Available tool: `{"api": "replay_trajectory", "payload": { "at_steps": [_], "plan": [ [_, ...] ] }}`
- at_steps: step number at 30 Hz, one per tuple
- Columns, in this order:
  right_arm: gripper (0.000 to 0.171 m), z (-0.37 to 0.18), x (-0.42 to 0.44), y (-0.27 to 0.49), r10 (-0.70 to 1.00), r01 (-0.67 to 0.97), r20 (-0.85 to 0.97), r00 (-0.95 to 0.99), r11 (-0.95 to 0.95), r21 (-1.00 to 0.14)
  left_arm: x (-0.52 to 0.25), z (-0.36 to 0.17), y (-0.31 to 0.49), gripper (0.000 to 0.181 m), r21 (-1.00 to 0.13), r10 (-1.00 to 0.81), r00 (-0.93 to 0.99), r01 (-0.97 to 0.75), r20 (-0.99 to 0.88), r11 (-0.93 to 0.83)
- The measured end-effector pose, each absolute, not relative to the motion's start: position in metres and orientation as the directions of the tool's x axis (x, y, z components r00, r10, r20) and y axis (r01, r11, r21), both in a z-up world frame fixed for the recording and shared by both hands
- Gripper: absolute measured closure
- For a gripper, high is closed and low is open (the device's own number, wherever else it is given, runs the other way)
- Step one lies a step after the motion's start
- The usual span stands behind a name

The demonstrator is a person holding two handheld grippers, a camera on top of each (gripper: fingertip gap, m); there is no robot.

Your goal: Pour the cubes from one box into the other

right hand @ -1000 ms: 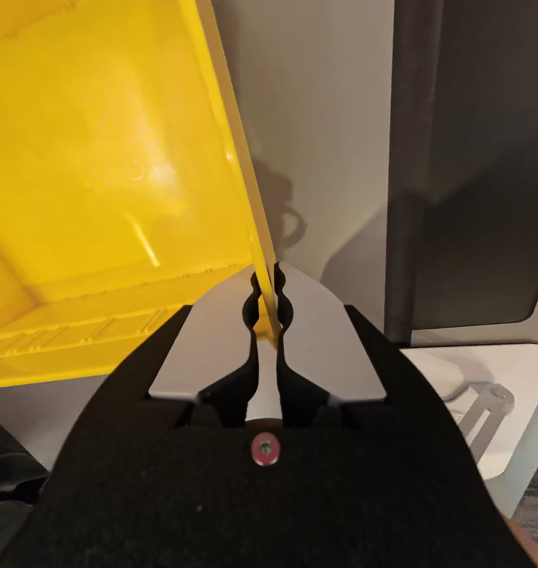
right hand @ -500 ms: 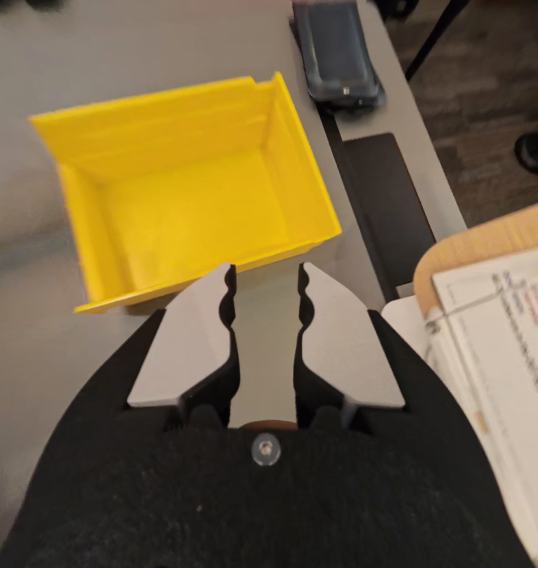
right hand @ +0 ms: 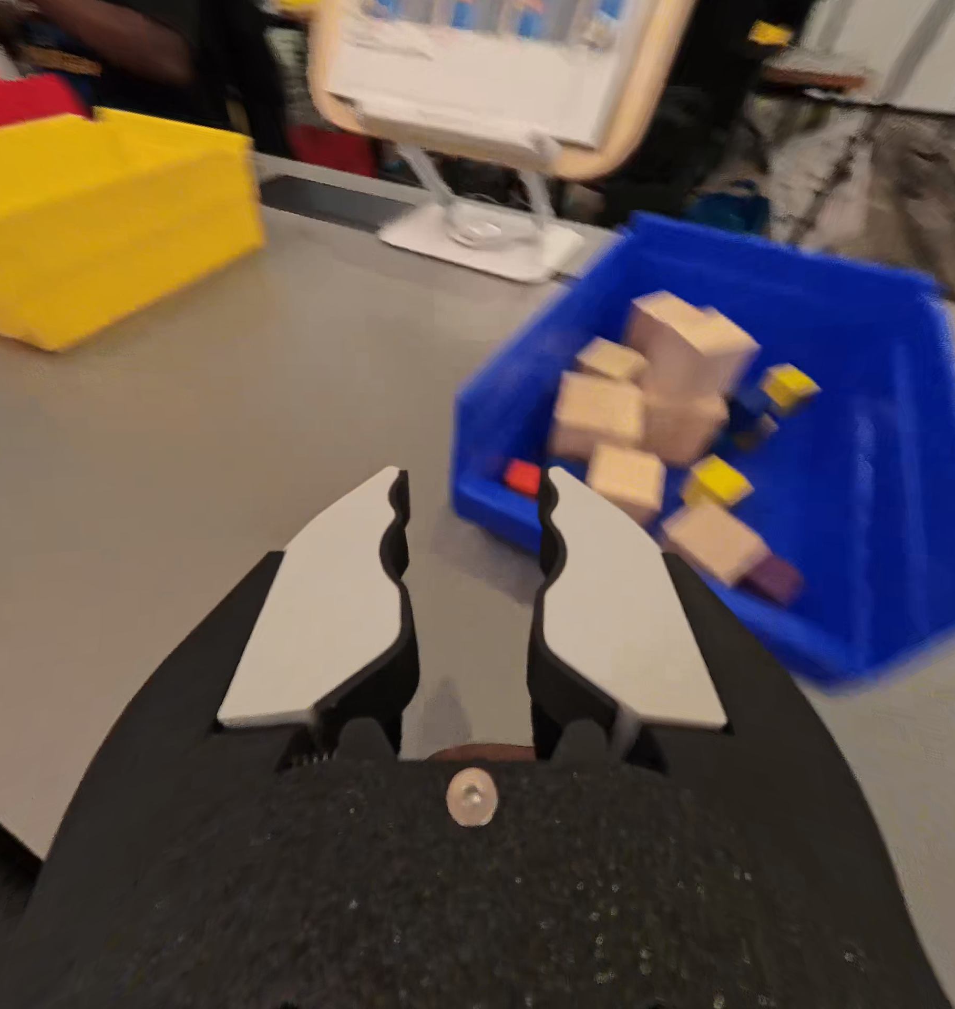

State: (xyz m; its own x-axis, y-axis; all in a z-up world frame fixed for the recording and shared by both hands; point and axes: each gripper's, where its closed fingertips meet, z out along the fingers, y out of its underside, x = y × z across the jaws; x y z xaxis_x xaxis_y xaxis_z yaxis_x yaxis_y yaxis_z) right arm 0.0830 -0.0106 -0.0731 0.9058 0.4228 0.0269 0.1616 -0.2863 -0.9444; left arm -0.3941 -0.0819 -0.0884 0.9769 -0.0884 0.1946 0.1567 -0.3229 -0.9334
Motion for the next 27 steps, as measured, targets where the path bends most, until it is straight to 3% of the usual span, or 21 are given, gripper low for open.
{"api": "replay_trajectory", "payload": {
  "at_steps": [3, 7, 27],
  "plan": [
    [0.123, -0.100, 0.137, -0.038, 0.266, 0.070, -0.020, 0.964, -0.325, -0.943, -0.403, -0.098, -0.082, 0.122, -0.917, -0.070, 0.973, 0.180, 0.218, -0.355],
    [0.123, -0.104, 0.165, -0.054, 0.206, 0.024, -0.044, 0.978, -0.318, -0.948, -0.410, -0.086, -0.073, 0.123, -0.936, -0.064, 0.972, 0.197, 0.225, -0.292],
    [0.125, -0.111, 0.165, -0.051, 0.212, 0.047, -0.024, 0.977, -0.320, -0.946, -0.402, -0.092, -0.068, 0.125, -0.939, -0.094, 0.978, 0.148, 0.185, -0.309]
  ]
}}
